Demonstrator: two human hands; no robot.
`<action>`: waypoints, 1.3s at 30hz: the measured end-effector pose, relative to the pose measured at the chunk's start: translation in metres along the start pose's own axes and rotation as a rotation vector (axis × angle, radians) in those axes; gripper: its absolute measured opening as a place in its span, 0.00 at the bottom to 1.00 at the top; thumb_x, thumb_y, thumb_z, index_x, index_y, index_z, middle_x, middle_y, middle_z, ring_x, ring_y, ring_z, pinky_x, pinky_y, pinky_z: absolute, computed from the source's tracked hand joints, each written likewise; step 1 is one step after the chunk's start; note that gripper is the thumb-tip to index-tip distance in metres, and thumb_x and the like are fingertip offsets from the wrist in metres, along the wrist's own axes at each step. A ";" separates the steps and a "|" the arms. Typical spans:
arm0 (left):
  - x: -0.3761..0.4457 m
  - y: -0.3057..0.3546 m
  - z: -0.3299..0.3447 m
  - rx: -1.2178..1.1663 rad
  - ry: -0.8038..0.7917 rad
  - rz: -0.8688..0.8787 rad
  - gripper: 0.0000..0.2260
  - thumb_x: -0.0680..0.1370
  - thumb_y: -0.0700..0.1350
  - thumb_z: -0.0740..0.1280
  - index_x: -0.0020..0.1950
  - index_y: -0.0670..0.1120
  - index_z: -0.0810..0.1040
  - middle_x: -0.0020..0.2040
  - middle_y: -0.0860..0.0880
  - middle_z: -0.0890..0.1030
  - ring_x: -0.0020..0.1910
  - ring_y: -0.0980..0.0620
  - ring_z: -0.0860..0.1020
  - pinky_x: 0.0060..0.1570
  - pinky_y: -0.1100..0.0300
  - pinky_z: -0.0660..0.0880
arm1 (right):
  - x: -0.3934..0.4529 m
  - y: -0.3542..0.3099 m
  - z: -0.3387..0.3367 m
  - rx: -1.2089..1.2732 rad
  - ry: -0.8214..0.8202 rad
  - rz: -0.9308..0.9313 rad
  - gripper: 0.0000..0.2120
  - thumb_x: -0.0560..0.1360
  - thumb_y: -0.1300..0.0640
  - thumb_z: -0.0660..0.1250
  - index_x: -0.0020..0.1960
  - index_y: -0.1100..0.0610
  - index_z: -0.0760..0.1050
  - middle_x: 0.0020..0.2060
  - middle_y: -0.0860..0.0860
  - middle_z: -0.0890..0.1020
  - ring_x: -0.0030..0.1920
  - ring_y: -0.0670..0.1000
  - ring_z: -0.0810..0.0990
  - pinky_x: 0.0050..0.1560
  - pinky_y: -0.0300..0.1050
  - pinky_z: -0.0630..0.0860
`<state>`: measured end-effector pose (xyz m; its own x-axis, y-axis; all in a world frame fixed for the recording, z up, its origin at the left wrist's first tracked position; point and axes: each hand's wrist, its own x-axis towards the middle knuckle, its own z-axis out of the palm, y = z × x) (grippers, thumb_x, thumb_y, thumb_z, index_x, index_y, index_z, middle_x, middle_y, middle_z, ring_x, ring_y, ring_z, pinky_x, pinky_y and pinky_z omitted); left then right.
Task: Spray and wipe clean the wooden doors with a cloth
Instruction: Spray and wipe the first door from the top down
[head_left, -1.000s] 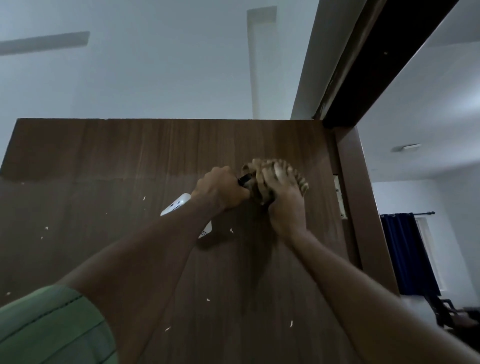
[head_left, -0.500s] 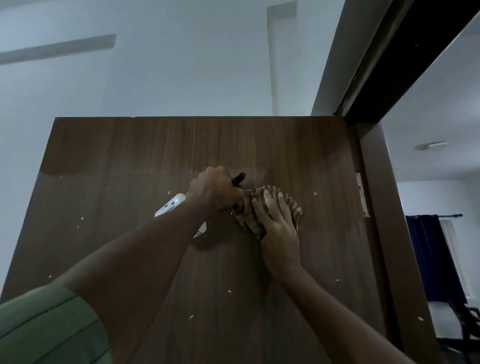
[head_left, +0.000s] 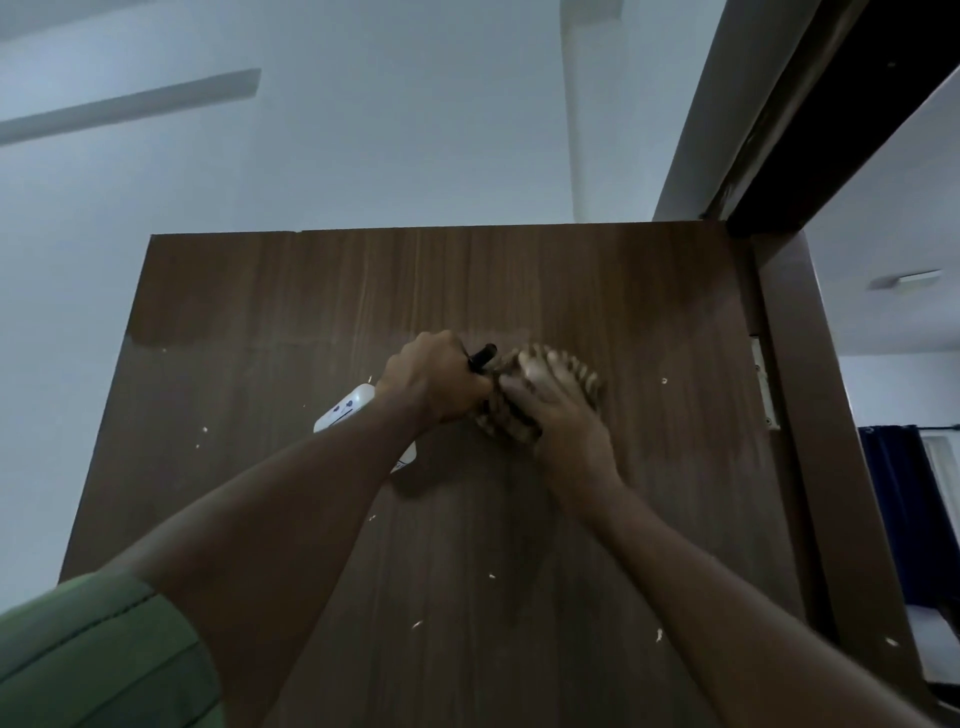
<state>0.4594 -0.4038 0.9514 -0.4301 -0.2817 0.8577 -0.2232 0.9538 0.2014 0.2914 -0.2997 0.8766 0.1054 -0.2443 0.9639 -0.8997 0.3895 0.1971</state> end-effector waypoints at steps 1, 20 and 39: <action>0.001 -0.002 0.000 0.018 0.007 0.008 0.12 0.76 0.54 0.72 0.43 0.45 0.83 0.37 0.48 0.81 0.37 0.45 0.82 0.36 0.56 0.74 | 0.025 0.010 -0.005 0.005 0.017 0.022 0.24 0.80 0.53 0.56 0.75 0.51 0.73 0.79 0.53 0.67 0.82 0.59 0.58 0.76 0.64 0.66; 0.000 -0.059 -0.024 0.055 -0.086 -0.022 0.14 0.78 0.55 0.72 0.53 0.44 0.84 0.42 0.46 0.83 0.40 0.45 0.83 0.42 0.50 0.83 | 0.104 -0.025 0.001 0.192 0.149 0.277 0.43 0.69 0.80 0.56 0.77 0.48 0.72 0.81 0.48 0.65 0.83 0.51 0.55 0.80 0.50 0.56; 0.018 -0.113 -0.060 -0.064 -0.004 0.056 0.18 0.78 0.55 0.71 0.33 0.46 0.78 0.33 0.47 0.79 0.31 0.45 0.77 0.32 0.57 0.69 | 0.089 -0.081 0.032 0.043 0.002 0.085 0.32 0.76 0.62 0.51 0.77 0.48 0.72 0.82 0.50 0.62 0.83 0.56 0.54 0.80 0.61 0.56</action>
<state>0.5293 -0.5102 0.9726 -0.4433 -0.2284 0.8668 -0.1424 0.9727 0.1835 0.3602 -0.3811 0.9412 0.0288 -0.2106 0.9771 -0.9226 0.3705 0.1071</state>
